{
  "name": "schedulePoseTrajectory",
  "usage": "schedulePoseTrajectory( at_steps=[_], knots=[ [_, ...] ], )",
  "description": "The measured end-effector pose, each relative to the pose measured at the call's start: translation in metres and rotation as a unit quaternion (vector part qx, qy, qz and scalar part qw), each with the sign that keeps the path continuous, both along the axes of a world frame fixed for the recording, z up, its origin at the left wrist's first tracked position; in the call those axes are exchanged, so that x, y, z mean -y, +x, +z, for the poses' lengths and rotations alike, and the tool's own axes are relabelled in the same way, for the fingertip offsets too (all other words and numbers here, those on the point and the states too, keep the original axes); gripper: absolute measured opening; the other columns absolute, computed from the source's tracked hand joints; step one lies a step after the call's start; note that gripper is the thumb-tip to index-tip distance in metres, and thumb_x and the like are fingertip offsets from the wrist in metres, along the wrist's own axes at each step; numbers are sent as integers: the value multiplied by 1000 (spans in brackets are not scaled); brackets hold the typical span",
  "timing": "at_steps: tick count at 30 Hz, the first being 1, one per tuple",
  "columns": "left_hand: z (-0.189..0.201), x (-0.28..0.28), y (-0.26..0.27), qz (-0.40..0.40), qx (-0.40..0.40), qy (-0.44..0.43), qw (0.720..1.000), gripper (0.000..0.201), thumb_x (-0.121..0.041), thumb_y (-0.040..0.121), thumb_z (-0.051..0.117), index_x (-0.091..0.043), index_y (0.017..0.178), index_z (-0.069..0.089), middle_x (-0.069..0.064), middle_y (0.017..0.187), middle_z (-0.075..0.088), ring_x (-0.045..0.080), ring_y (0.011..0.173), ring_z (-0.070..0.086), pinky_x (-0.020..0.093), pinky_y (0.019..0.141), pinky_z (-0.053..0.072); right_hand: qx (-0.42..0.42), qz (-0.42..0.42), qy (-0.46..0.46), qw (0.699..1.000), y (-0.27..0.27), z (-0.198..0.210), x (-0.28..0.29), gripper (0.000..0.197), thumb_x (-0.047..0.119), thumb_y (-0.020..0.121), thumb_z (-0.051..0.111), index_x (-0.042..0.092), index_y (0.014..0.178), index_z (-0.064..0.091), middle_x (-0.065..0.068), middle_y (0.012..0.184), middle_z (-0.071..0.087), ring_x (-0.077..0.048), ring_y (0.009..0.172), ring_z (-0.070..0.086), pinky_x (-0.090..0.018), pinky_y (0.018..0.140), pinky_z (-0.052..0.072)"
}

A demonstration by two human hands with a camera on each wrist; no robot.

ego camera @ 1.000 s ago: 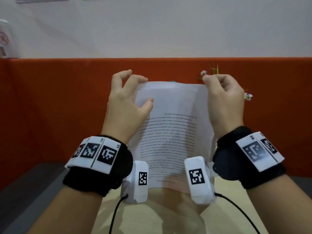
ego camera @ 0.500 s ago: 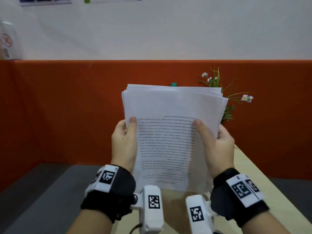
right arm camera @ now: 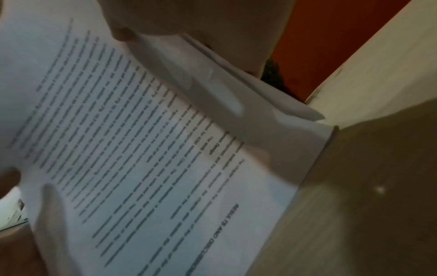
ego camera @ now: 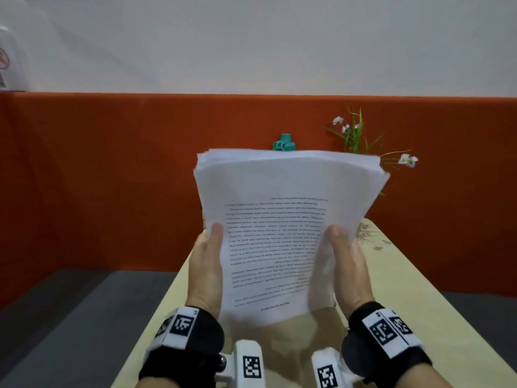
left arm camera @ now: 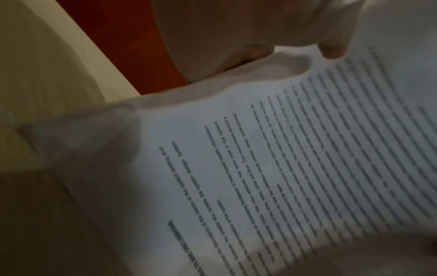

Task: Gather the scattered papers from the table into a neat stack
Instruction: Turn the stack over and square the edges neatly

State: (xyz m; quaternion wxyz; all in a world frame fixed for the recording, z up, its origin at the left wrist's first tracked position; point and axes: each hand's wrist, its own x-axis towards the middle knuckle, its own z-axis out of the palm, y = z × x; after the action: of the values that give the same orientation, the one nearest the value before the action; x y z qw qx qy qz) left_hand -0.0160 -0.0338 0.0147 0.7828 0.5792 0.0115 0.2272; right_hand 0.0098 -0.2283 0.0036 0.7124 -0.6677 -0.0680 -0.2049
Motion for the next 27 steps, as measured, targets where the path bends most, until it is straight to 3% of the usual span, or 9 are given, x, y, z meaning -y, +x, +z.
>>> schedulePoseTrajectory(
  at_steps=[4,7,11,13,15,17,21,24,27],
  knots=[
    [-5,4,-1,20,-2,-4,1000,20,-31,93,56,-16,102,67,-5,93,77,9,83,73,14,61,54,2,-18,8,1000,3,0,0,56,76,63,58,31,97,62,5,102,70,-14,98,66,-32,81,51],
    [-5,11,0,33,-18,22,999,15,-26,90,62,-25,104,66,-5,101,76,13,94,72,23,71,54,10,-2,-32,999,2,10,-7,15,37,82,68,35,93,59,11,95,68,-8,95,65,-16,67,49],
    [9,11,3,91,-17,107,990,37,-22,89,66,-20,123,54,-2,115,66,13,100,65,34,83,55,61,-29,-120,990,1,31,-4,25,18,89,62,41,83,58,18,85,67,-2,83,64,-18,65,53],
    [30,0,1,225,39,207,951,71,-22,77,77,-18,137,38,2,131,50,18,111,57,43,97,48,90,-68,-187,976,-1,47,8,19,18,91,60,36,83,60,13,81,68,-6,78,63,-28,61,51],
    [60,-9,-5,336,103,340,872,95,-27,68,81,-13,146,28,9,141,37,26,131,41,47,110,32,114,-110,-296,942,-2,63,19,11,20,91,58,28,86,62,2,79,68,-20,75,62,-37,64,50],
    [93,-14,-9,342,121,447,818,101,-37,66,80,-15,149,26,7,147,35,24,138,32,43,112,22,130,-120,-384,906,-3,76,22,11,21,90,57,30,89,63,7,78,66,-20,75,59,-37,65,48],
    [112,-27,9,85,66,465,879,49,-30,78,77,-19,123,61,-4,117,66,20,113,60,44,100,47,162,-118,-464,863,-10,95,20,13,26,90,57,32,95,67,9,83,68,-17,80,60,-35,68,48],
    [90,-37,14,59,65,388,917,8,-22,84,71,-25,92,72,-1,96,74,19,94,68,47,89,54,131,-203,-488,839,-7,91,34,16,42,84,62,40,100,60,18,91,64,-16,95,60,-37,87,38],
    [69,-48,11,59,70,271,958,14,-14,84,68,-28,85,68,-12,81,75,7,81,69,34,76,58,-37,-223,-269,936,-2,74,62,81,55,66,75,35,134,37,5,135,47,-20,124,47,-45,104,36]
  ],
)
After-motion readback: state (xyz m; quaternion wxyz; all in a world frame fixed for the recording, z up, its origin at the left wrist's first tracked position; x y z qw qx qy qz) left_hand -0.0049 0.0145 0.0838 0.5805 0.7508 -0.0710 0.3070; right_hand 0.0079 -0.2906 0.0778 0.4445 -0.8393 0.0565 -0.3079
